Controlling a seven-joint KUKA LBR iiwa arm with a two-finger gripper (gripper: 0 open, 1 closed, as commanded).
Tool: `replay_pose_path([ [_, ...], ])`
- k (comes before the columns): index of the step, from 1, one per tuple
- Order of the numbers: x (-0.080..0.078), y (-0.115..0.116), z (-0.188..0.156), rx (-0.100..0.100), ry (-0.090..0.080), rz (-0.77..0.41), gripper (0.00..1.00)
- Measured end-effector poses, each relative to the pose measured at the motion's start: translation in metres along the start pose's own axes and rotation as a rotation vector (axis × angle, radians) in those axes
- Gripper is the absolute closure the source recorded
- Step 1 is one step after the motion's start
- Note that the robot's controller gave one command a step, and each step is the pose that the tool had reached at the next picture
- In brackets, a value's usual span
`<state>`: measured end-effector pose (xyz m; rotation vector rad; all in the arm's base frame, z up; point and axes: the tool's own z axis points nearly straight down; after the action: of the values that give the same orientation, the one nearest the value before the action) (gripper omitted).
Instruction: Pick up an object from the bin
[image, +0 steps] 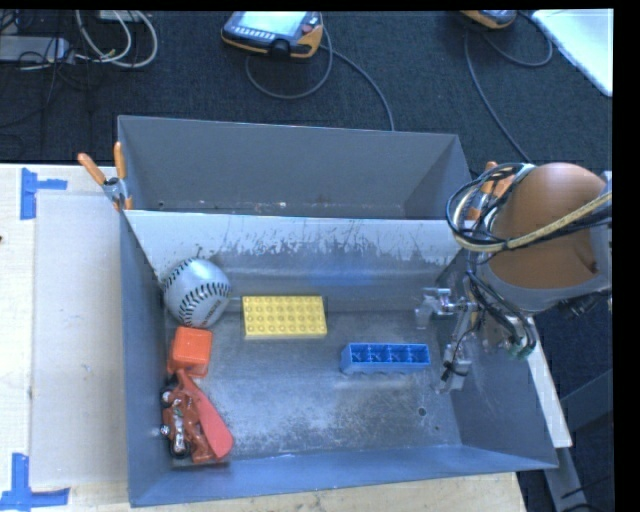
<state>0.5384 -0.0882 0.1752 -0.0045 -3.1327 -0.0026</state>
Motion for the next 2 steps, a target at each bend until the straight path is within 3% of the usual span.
replay_pose_path([
  [2,-0.006,0.004,-0.013,0.0,-0.001,-0.04,0.0],
])
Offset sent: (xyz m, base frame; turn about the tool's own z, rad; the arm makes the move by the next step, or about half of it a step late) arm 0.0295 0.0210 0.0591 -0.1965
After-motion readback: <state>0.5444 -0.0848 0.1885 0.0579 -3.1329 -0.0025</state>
